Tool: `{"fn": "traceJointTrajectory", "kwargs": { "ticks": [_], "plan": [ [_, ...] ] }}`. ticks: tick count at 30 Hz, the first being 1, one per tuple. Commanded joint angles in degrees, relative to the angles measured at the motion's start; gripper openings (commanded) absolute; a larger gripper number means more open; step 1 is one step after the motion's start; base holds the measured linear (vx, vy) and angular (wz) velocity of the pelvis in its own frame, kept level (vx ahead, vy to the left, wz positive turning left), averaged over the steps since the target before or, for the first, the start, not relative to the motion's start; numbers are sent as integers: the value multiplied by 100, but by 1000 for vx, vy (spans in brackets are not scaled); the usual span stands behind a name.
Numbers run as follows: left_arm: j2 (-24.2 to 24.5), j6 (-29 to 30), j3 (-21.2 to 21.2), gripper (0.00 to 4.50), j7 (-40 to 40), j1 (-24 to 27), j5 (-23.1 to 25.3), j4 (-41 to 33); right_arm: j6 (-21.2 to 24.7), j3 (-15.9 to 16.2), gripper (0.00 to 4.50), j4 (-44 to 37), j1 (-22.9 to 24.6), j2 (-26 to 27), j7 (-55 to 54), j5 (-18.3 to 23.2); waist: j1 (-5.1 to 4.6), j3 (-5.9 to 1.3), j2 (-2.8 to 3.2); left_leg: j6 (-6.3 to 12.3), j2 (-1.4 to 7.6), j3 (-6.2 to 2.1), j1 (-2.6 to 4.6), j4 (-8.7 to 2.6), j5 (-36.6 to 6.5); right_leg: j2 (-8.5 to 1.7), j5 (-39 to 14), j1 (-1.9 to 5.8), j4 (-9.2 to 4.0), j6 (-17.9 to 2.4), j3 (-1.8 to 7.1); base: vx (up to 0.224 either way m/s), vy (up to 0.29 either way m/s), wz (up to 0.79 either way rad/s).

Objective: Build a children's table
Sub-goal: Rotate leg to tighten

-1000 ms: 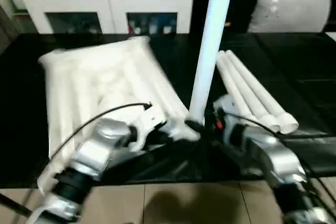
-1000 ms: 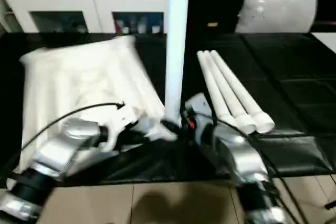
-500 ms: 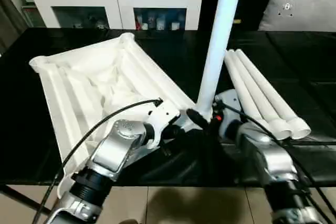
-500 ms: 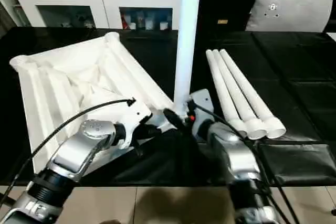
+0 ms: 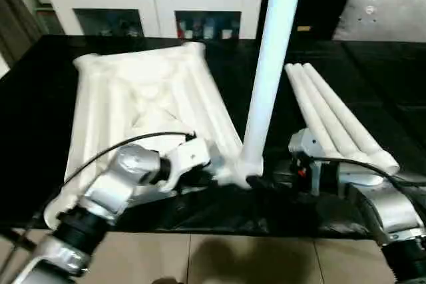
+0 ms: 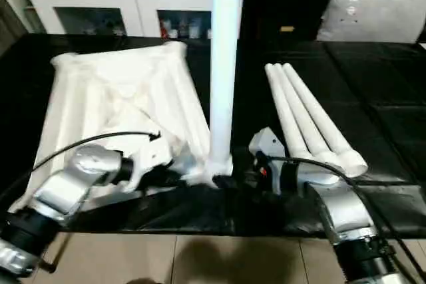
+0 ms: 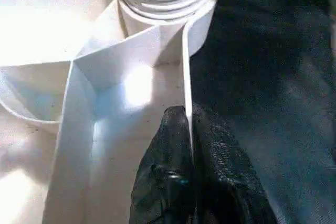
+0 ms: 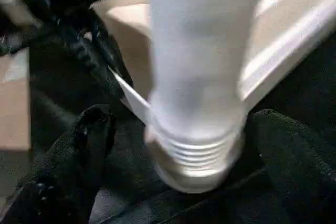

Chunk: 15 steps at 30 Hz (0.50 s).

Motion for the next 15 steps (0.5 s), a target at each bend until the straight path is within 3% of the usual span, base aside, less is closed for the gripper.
{"fn": "traceJointTrajectory", "kwargs": {
  "ticks": [1, 5, 15],
  "plan": [
    [34, -243, -290, 0, -452, -84, -20, -28, -129, 69, 443, 3, -65, -69, 197, -56, -12, -328, -6, 546, 343, -70, 49, -394, -703, -453, -344, 287, -376, -1353, 350, 0, 0, 0],
    [232, -526, -445, 0, -800, -176, 27, 76, -82, 313, 443, -107, -64, -239, 802, 112, 27, -327, -20, 577, 347, -71, 40, -393, -723, -455, -294, 297, -361, -1388, 347, 0, 0, 0],
    [184, -780, -502, 0, -973, -259, 38, 262, -173, 497, 352, 70, -171, -180, 1001, 70, 35, -334, -29, 529, 345, -68, 27, -389, -673, -471, -375, 304, -359, -1379, 348, 0, 0, 0]
  ]
}}
